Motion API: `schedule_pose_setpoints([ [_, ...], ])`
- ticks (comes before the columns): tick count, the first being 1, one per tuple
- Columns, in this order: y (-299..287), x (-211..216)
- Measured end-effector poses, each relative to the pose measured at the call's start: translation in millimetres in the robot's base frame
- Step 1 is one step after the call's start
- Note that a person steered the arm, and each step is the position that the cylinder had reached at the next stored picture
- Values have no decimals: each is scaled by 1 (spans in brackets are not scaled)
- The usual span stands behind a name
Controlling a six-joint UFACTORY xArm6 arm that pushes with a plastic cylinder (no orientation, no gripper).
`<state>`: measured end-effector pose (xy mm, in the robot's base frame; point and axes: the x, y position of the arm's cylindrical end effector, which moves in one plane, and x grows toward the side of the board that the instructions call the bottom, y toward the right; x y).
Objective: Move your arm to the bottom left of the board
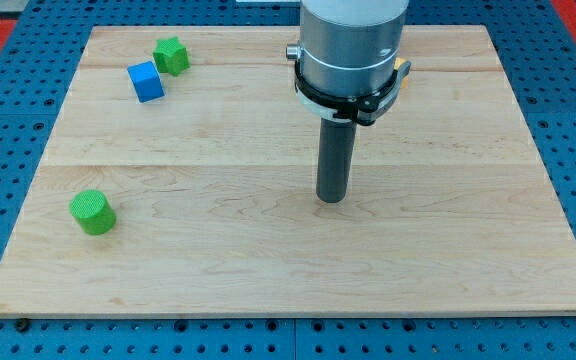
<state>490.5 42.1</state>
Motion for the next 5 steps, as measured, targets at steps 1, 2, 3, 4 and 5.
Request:
schedule_pose_setpoints([
  [1,0,12],
  [2,-1,29],
  [3,-1,49],
  [4,-15,81],
  [5,-78,83],
])
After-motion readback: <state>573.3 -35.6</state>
